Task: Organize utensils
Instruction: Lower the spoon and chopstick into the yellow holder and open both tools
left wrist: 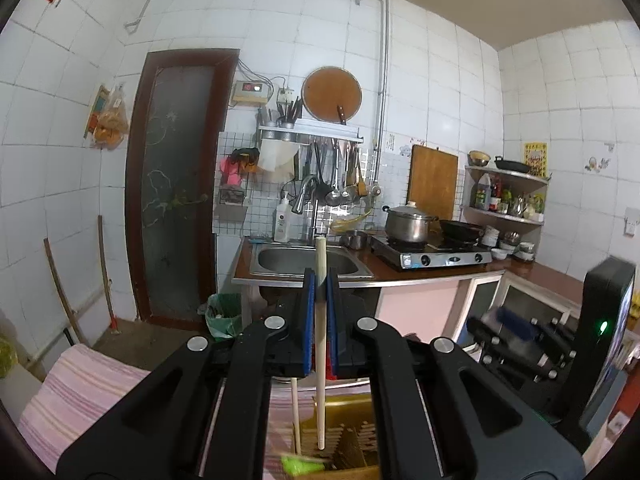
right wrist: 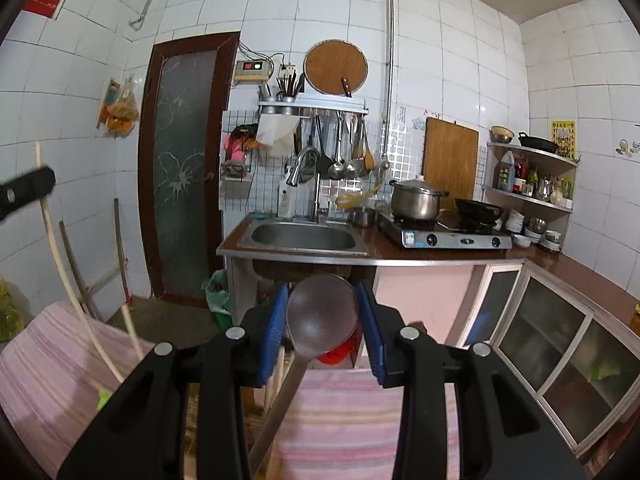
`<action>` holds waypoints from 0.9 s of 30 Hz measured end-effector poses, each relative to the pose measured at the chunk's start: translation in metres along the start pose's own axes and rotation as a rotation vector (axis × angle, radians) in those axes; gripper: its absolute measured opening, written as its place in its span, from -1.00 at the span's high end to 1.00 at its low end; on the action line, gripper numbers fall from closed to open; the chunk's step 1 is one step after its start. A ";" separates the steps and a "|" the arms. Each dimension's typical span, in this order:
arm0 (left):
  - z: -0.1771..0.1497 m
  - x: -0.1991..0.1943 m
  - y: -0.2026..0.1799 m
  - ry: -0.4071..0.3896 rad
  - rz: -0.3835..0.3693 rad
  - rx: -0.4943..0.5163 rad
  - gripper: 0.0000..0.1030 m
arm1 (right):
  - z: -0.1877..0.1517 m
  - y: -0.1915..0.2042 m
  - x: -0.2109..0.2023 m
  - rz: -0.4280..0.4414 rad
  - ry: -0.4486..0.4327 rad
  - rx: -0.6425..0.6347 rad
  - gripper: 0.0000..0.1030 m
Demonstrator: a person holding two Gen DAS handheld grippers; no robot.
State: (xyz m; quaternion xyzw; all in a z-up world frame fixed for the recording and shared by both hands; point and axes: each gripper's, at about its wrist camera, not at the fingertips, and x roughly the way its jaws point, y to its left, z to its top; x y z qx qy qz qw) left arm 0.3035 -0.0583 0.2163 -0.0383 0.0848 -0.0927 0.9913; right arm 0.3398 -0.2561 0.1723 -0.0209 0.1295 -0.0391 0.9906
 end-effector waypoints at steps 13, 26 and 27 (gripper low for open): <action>-0.074 0.068 0.019 0.197 0.021 0.015 0.91 | -0.059 0.025 0.055 0.063 0.072 -0.085 0.29; -0.069 -0.029 0.057 0.209 0.086 0.017 -0.87 | -0.072 0.015 -0.033 0.046 0.207 -0.070 -0.39; -0.074 -0.038 0.062 0.217 0.089 0.013 -0.90 | -0.078 0.016 -0.042 0.048 0.216 -0.075 -0.43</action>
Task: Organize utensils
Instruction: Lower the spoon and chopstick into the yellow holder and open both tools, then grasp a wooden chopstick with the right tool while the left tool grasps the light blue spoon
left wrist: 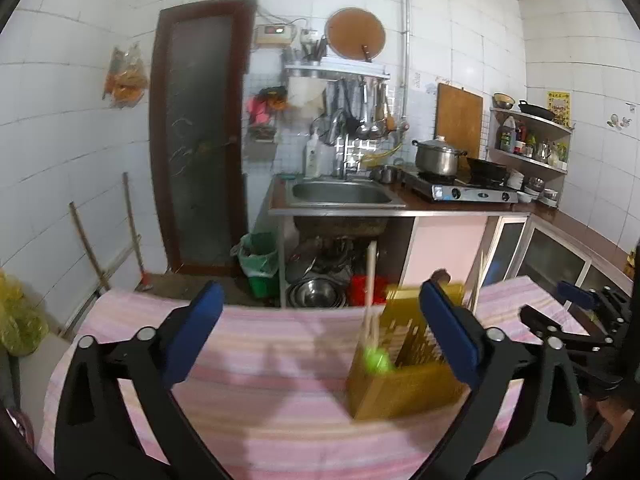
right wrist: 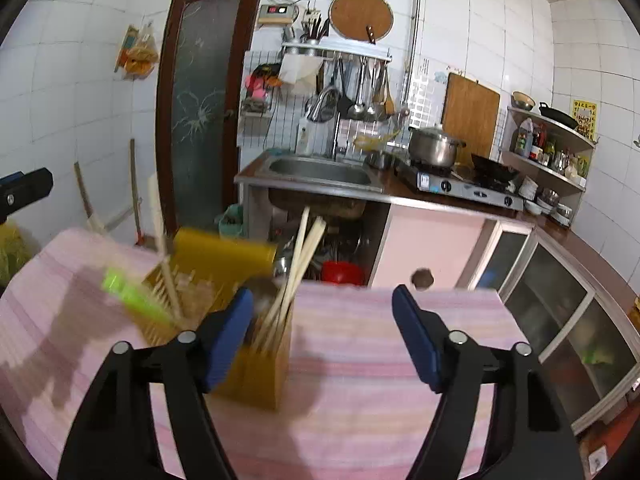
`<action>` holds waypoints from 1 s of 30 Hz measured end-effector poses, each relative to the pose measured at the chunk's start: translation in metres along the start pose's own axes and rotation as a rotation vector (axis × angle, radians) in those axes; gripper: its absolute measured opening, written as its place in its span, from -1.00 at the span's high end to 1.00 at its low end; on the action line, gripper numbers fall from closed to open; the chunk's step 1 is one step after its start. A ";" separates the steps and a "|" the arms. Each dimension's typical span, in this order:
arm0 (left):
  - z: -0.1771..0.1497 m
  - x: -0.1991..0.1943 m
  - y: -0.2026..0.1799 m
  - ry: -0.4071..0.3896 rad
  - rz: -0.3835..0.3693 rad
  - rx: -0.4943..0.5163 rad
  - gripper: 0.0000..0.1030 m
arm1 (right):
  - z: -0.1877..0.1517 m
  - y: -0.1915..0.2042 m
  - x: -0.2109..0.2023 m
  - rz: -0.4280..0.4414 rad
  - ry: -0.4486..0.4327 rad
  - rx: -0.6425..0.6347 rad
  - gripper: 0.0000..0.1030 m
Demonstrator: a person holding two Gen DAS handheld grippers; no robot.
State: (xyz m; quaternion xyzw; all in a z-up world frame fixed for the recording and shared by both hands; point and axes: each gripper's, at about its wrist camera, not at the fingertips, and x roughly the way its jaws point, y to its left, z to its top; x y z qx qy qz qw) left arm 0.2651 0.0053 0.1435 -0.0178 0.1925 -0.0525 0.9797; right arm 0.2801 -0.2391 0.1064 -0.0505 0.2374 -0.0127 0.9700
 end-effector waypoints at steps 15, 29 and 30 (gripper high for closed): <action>-0.152 -0.026 0.058 0.319 0.060 -0.045 -0.90 | -0.141 0.068 -0.046 0.135 0.261 -0.026 -0.47; -0.201 -0.020 0.062 0.450 0.073 -0.091 -0.90 | -0.167 0.124 -0.052 0.267 0.382 -0.130 -0.06; -0.201 -0.017 0.063 0.460 0.072 -0.098 -0.90 | -0.166 0.128 -0.047 0.284 0.398 -0.135 -0.01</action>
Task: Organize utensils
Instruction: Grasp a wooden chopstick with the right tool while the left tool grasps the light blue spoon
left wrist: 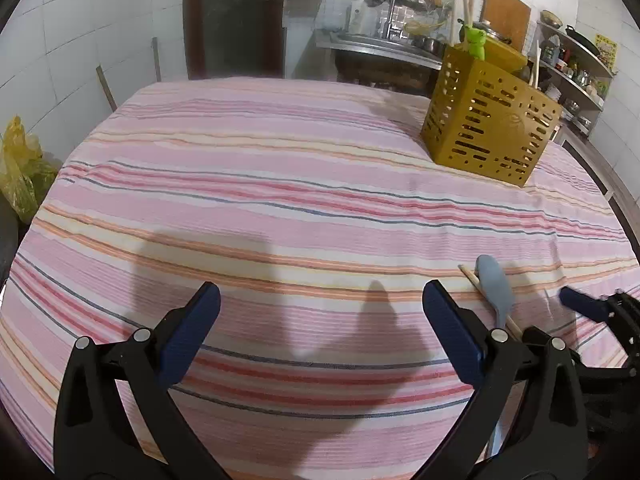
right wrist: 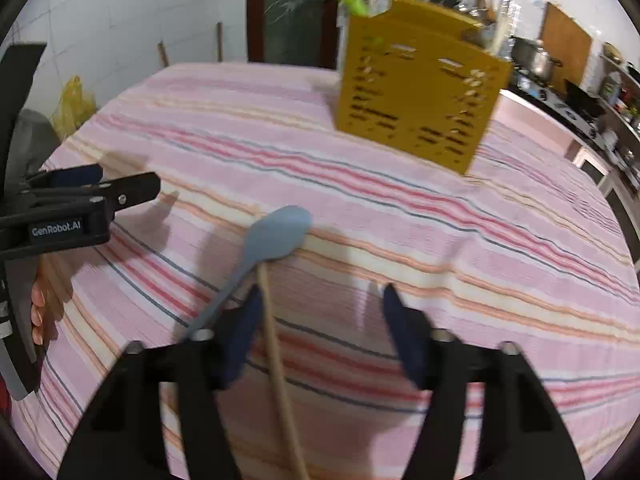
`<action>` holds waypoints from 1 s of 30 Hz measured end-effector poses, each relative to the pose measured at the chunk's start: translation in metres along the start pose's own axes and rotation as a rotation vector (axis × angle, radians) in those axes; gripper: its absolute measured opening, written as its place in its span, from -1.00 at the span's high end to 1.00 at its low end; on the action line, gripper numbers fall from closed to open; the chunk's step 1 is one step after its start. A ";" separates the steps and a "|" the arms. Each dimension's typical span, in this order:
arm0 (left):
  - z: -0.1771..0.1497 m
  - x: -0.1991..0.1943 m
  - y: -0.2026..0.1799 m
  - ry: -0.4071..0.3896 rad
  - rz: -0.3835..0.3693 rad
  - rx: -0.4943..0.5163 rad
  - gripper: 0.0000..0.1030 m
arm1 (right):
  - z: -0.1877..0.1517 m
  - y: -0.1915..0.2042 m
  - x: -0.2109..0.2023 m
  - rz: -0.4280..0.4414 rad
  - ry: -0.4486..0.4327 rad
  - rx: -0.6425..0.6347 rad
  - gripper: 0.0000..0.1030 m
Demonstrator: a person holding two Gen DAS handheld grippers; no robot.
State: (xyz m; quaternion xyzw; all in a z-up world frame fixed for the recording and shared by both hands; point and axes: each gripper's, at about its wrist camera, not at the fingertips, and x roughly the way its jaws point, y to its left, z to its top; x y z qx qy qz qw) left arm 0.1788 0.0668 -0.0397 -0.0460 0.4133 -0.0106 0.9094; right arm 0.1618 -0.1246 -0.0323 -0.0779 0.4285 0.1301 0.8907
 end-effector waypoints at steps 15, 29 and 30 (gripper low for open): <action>0.007 0.001 -0.016 0.015 -0.032 -0.025 -0.90 | 0.016 -0.019 0.003 -0.128 -0.029 0.031 0.88; 0.010 0.006 -0.061 0.013 -0.086 0.065 -0.90 | -0.012 -0.117 -0.011 -0.233 0.019 0.221 0.88; 0.010 0.006 -0.066 0.013 -0.093 0.075 -0.90 | -0.016 -0.121 -0.011 -0.236 0.022 0.232 0.88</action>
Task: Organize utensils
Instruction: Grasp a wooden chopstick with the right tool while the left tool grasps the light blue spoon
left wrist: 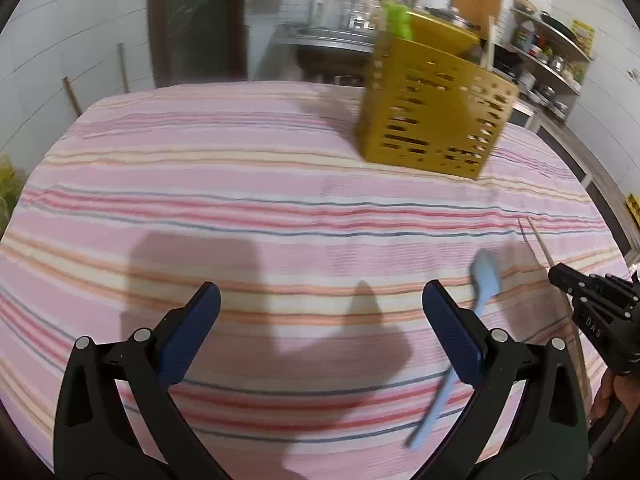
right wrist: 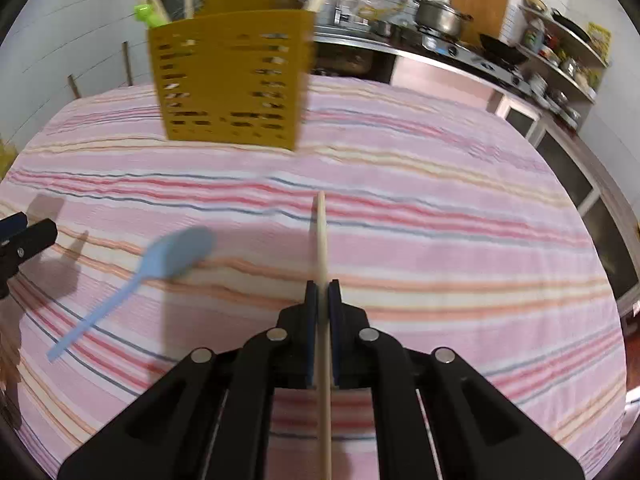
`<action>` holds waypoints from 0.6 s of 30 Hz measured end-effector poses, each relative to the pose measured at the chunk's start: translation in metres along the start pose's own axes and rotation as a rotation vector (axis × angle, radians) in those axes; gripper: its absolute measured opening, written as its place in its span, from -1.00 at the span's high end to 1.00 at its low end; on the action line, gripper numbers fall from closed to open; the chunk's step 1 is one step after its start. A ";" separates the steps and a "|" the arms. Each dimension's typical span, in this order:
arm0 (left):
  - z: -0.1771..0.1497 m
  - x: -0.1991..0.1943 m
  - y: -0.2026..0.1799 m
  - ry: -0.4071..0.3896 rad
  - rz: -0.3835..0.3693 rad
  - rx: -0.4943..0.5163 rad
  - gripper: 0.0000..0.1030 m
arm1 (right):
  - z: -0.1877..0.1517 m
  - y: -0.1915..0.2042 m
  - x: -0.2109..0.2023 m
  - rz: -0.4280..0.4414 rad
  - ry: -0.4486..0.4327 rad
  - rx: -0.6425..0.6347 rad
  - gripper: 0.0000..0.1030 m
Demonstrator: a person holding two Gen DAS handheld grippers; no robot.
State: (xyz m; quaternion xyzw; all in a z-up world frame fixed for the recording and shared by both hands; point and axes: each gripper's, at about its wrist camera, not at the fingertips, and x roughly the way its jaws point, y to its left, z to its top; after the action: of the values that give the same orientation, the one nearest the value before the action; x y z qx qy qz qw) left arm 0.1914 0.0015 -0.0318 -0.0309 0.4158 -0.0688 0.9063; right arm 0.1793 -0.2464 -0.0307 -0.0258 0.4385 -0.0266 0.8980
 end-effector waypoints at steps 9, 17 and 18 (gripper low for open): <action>0.007 0.024 -0.057 0.051 -0.111 0.211 -0.89 | -0.010 -0.056 0.007 0.027 0.031 0.124 0.87; 0.007 0.038 -0.094 0.090 -0.128 0.331 -0.61 | -0.001 -0.070 0.015 0.021 0.029 0.179 0.84; 0.007 0.042 -0.097 0.108 -0.139 0.338 -0.51 | -0.001 -0.071 0.016 0.026 0.028 0.186 0.80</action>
State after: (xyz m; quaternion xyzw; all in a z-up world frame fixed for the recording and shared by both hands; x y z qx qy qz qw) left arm 0.2141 -0.1002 -0.0476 0.0967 0.4434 -0.2016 0.8680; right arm 0.1867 -0.3180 -0.0389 0.0639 0.4470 -0.0557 0.8905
